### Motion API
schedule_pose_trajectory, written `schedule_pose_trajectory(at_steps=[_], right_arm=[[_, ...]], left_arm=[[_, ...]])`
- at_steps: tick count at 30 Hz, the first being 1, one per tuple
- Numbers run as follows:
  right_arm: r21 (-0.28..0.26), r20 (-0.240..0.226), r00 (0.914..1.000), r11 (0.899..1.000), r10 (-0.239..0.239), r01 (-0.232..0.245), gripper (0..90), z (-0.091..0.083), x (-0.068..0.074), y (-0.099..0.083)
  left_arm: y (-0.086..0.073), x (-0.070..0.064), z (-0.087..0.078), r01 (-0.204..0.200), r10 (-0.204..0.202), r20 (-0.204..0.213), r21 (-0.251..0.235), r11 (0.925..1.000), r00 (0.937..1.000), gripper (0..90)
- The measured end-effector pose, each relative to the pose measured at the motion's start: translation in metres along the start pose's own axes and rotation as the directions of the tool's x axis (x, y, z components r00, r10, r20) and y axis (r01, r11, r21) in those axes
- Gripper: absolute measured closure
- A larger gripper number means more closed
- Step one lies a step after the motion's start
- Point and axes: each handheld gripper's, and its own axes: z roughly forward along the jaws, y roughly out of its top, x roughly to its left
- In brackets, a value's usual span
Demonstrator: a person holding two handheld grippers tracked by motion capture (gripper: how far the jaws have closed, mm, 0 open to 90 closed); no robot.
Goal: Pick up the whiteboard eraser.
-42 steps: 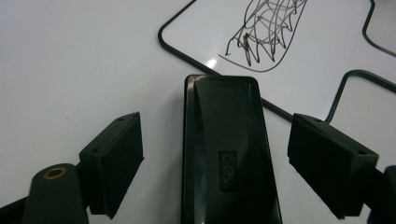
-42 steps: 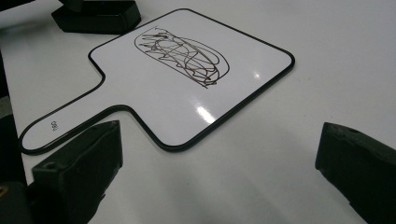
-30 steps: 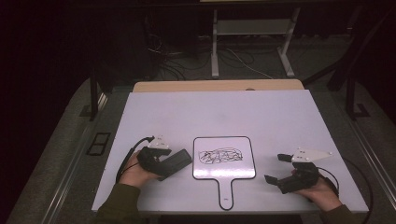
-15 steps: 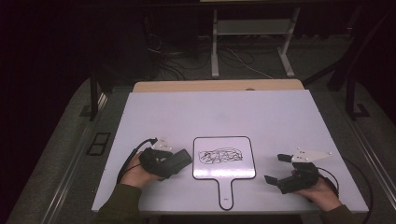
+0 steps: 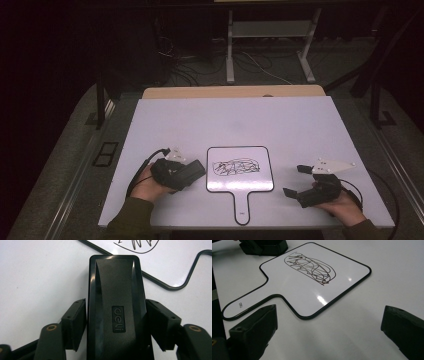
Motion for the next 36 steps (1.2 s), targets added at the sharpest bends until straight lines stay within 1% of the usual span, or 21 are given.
schedule_pose_trajectory(at_steps=[2, 3, 10, 18, 21, 25, 27, 30, 36], right_arm=[[0.002, 0.000, 1.0000, 1.000, -0.001, 0.001, 0.0, 0.0000, 0.0000, 0.0000], [0.003, 0.000, 1.0000, 1.000, -0.001, 0.001, 0.0, 0.0000, 0.0001, -0.0001], [0.001, 0.000, 1.0000, 1.000, -0.002, 0.002, 0.0, -0.0002, -0.0003, -0.0002], [0.003, 0.000, 1.0000, 1.000, -0.003, 0.003, 0.0, -0.0001, -0.0001, -0.0002], [0.003, 0.001, 1.0000, 1.000, -0.004, 0.004, 0.0, -0.0001, -0.0001, -0.0002], [0.004, 0.000, 1.0000, 1.000, -0.005, 0.005, 0.0, -0.0002, 0.0000, -0.0002], [0.005, 0.000, 1.0000, 1.000, -0.003, 0.003, 0.0, 0.0000, 0.0001, -0.0002], [0.005, 0.000, 1.0000, 1.000, -0.004, 0.004, 0.0, 0.0001, 0.0003, -0.0002], [0.007, -0.002, 1.0000, 1.000, -0.005, 0.005, 0.0, 0.0004, 0.0007, -0.0004]], left_arm=[[0.0001, 0.0003, 0.0000, -0.005, 0.005, -0.006, 0.012, 0.9999, 1.0000, 35.3], [0.0000, 0.0000, 0.0001, 0.001, -0.001, -0.007, 0.016, 0.9999, 1.0000, 35.7], [0.0001, 0.0001, 0.0010, 0.005, -0.005, -0.002, 0.017, 0.9998, 1.0000, 37.8], [0.0019, 0.0006, 0.0004, 0.035, -0.035, 0.003, 0.033, 0.9988, 0.9994, 38.5], [0.0026, 0.0006, 0.0004, 0.041, -0.041, 0.004, 0.033, 0.9986, 0.9991, 38.7], [0.0030, 0.0003, 0.0001, 0.029, -0.029, 0.011, 0.036, 0.9990, 0.9995, 38.7], [0.0030, 0.0003, 0.0001, 0.029, -0.029, 0.014, 0.036, 0.9990, 0.9995, 38.8], [0.0029, 0.0005, -0.0009, 0.046, -0.047, 0.012, 0.034, 0.9984, 0.9988, 38.7], [0.0026, 0.0015, -0.0033, 0.063, -0.063, 0.019, 0.021, 0.9978, 0.9978, 38.7]])
